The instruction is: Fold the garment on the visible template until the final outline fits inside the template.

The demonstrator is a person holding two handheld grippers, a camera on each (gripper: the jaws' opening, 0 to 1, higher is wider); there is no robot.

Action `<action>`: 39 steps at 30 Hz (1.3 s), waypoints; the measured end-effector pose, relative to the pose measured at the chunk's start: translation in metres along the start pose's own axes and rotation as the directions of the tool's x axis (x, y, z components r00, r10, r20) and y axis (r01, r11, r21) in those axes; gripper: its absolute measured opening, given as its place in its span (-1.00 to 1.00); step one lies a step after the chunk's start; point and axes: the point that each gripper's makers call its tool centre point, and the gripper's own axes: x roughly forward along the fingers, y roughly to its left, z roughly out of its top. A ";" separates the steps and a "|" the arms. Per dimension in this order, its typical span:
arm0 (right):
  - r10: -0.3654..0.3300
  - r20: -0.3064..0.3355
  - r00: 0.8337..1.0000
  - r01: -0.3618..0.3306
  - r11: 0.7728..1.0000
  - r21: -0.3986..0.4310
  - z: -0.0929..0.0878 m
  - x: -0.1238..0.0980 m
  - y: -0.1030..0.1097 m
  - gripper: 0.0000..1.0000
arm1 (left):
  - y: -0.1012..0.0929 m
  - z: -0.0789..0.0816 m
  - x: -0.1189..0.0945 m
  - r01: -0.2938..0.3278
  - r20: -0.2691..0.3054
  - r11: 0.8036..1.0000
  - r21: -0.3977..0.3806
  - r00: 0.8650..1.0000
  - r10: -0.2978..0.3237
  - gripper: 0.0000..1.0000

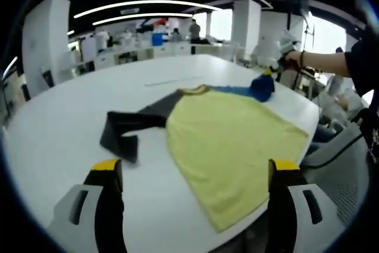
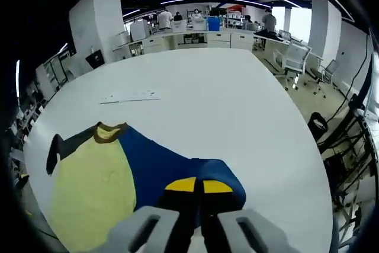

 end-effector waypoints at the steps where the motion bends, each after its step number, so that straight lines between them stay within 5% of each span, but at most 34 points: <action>1: 0.000 0.001 1.000 0.000 1.000 -0.002 0.000 0.000 0.002 -1.00 | 0.000 0.000 0.000 0.000 0.000 1.000 0.000 1.000 0.000 0.98; 28: 0.169 0.039 0.985 -0.165 0.982 -0.093 0.039 0.011 0.134 -1.00 | 0.010 0.008 -0.003 -0.035 0.008 0.999 0.014 0.999 0.035 0.98; 39: 0.258 0.023 0.966 -0.249 0.949 -0.196 0.042 0.020 0.202 -1.00 | 0.010 0.003 -0.001 -0.029 -0.003 1.000 0.004 1.000 0.029 0.98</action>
